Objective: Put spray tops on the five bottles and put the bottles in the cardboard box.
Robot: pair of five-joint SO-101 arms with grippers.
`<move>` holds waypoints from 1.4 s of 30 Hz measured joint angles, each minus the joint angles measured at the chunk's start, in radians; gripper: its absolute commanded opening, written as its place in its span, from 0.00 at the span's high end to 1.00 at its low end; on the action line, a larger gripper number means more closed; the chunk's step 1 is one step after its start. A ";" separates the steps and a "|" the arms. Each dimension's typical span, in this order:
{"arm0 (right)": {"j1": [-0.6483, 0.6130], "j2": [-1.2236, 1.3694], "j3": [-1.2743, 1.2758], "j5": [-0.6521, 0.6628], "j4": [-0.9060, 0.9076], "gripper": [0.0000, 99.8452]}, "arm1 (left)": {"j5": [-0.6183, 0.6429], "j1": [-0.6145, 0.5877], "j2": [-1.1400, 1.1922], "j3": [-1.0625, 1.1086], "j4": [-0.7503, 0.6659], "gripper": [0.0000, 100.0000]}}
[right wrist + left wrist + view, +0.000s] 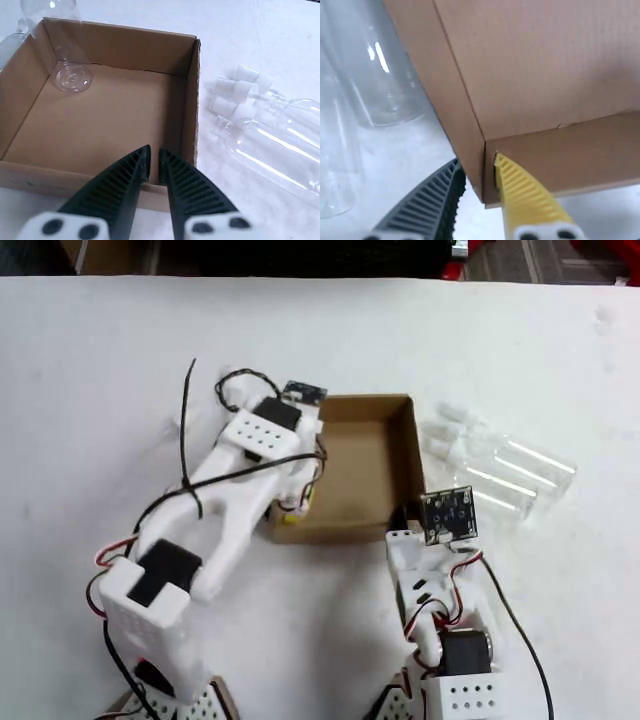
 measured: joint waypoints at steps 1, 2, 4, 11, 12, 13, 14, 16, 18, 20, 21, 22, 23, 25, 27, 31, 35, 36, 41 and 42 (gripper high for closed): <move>0.000 0.000 0.000 0.000 0.000 0.98 | -0.005 -0.009 0.000 0.000 0.000 0.90; 0.000 0.000 0.000 0.000 0.000 0.98 | -0.014 -0.020 0.000 0.000 0.000 0.90; 0.000 0.000 0.000 0.000 0.000 0.98 | -0.035 -0.043 0.000 0.000 0.000 0.90; 0.000 0.000 0.000 0.000 0.000 0.98 | -0.051 -0.083 0.000 0.000 0.048 0.90; 0.000 0.000 0.000 0.000 0.000 0.98 | -0.051 -0.083 0.000 0.000 0.054 0.90; 0.000 0.000 0.000 0.000 0.000 0.98 | -0.051 -0.083 0.000 0.000 0.060 0.90; 0.000 0.000 0.000 0.000 0.000 0.98 | -0.051 -0.083 0.000 0.000 0.063 0.90; 0.000 0.000 0.000 0.000 0.000 0.98 | -0.051 -0.083 0.000 0.000 0.066 0.90; 0.000 0.000 0.000 0.000 0.000 0.98 | -0.051 -0.083 0.000 0.000 0.068 0.90; 0.000 0.000 0.000 0.000 0.000 0.98 | -0.051 -0.083 0.000 -0.005 0.071 0.90; 0.000 0.000 0.000 0.000 0.000 0.98 | -0.051 -0.083 0.000 -0.017 0.077 0.90; 0.000 0.000 0.000 0.000 0.000 0.98 | -0.052 -0.083 0.000 -0.032 0.089 0.90; 0.000 0.000 0.000 0.000 0.000 0.98 | -0.052 -0.083 0.000 -0.052 0.107 0.90; 0.000 0.000 0.000 0.000 0.000 0.98 | -0.080 -0.083 0.000 -0.097 0.149 0.90; 0.000 0.000 0.000 0.000 0.000 0.98 | -0.101 -0.083 0.000 -0.141 0.192 0.90; 0.000 0.000 0.000 0.000 0.000 0.98 | -0.129 -0.083 0.000 -0.180 0.235 0.90; 0.000 0.000 0.000 0.000 0.000 0.98 | -0.169 -0.129 0.000 -0.295 0.258 0.90; 0.000 0.000 0.000 0.000 0.000 0.98 | -0.170 -0.158 0.000 -0.347 0.258 0.90; 0.000 0.000 0.000 0.000 0.000 0.98 | -0.169 -0.313 0.014 -0.574 0.216 0.90; 0.000 0.000 0.000 0.000 0.000 0.98 | -0.169 -0.321 0.026 -0.591 0.187 0.90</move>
